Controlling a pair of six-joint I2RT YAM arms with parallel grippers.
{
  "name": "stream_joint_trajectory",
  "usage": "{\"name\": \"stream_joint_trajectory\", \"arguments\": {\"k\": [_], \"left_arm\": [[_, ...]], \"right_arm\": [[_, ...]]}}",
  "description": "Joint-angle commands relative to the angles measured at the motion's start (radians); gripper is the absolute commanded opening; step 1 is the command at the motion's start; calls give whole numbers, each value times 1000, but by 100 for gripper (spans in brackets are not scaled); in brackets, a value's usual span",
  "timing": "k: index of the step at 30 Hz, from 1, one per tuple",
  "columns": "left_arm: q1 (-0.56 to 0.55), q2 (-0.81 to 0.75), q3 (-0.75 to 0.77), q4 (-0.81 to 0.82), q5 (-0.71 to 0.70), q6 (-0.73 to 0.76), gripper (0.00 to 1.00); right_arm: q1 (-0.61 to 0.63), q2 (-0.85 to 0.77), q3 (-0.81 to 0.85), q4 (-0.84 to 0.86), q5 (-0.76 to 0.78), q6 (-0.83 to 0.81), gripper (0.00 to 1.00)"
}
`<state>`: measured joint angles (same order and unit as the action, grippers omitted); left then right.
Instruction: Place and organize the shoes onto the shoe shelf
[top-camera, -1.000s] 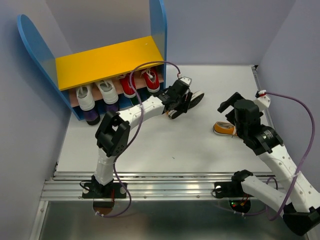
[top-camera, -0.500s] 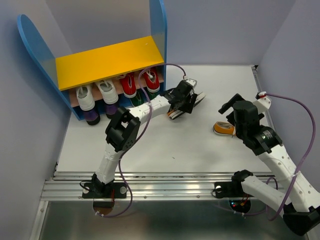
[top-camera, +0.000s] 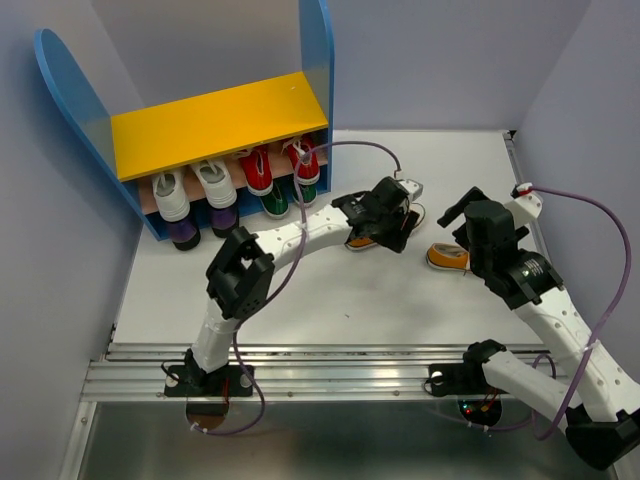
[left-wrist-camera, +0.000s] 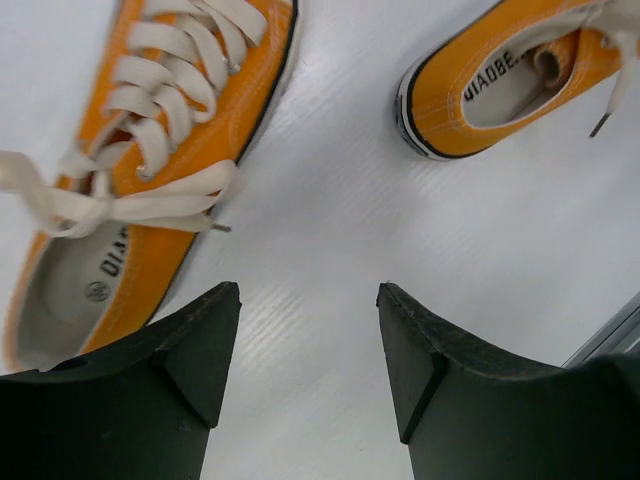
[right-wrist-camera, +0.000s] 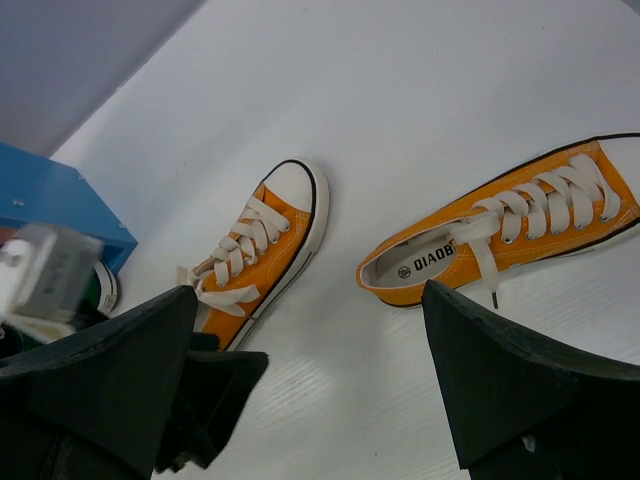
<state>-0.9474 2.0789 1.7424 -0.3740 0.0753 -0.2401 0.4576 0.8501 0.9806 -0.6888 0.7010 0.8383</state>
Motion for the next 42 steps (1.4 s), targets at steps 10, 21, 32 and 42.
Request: {"name": "stream_joint_trajectory", "arguments": {"k": [10, 21, 32, 42], "left_arm": [[114, -227, -118, -5, -167, -25, 65], [150, -191, -141, -26, -227, -16, 65], [150, -223, -175, -6, -207, -21, 65], [150, -276, -185, -28, -253, -34, 65]], "right_arm": [[-5, 4, 7, 8, 26, 15, 100], [-78, 176, -2, -23, -138, 21, 100], [-220, 382, -16, 150, -449, -140, 83], [-240, 471, -88, 227, -509, -143, 75]]}}
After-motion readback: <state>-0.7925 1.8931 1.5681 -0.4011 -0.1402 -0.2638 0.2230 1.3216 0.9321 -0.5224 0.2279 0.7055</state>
